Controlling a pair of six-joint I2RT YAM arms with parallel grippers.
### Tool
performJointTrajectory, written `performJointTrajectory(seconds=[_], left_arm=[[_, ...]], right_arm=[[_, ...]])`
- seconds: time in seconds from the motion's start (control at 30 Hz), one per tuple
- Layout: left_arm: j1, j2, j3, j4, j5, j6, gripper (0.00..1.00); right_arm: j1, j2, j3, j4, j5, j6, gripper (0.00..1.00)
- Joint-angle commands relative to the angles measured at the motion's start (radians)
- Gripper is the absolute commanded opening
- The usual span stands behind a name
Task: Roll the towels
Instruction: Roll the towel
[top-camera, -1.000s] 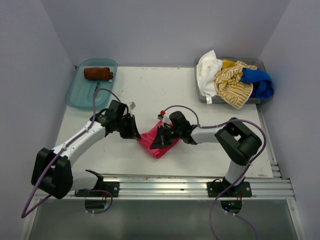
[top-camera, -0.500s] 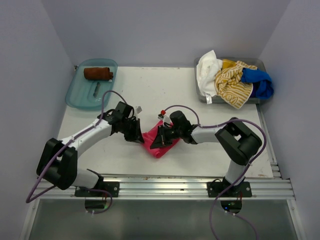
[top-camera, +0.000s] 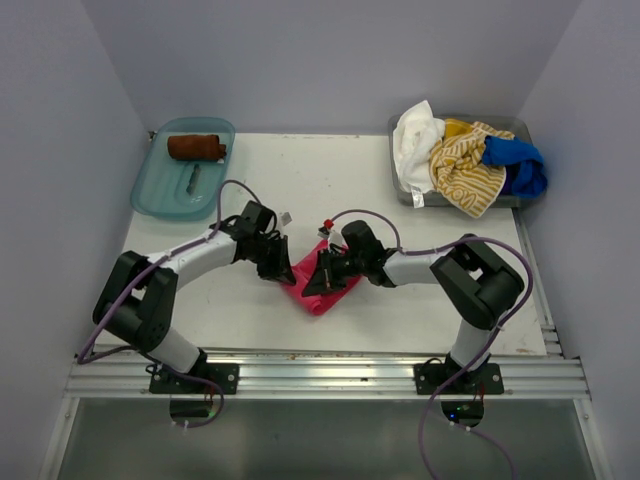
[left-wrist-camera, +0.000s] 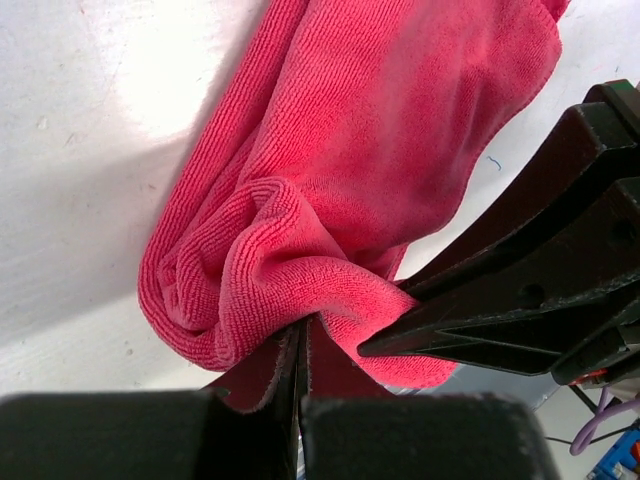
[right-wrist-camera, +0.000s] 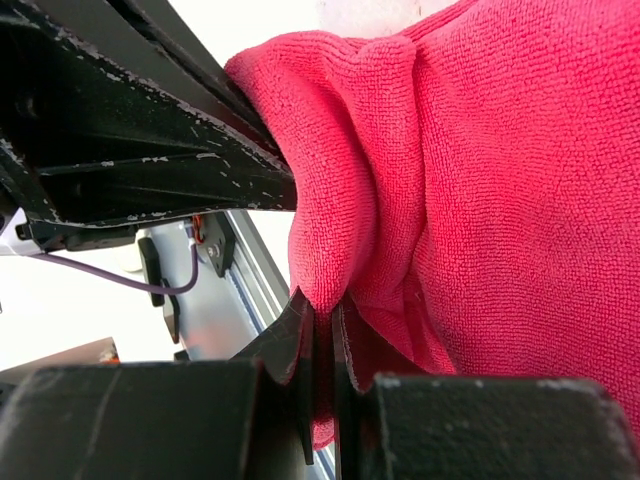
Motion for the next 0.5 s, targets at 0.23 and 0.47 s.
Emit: performJointTrajectory(seconds=[0.23,0.47], left_arm=[[-0.003,0.093,0.019,0.139,0.002,0.000,0.00],[-0.003,0.222,-0.016,0.185,0.012,-0.014,0.00]], right_arm=[[-0.010,0.014,-0.008,-0.002,-0.003,-0.028,0.00],[-0.008,-0.096,0.001,-0.245,0.159,-0.158,0.27]])
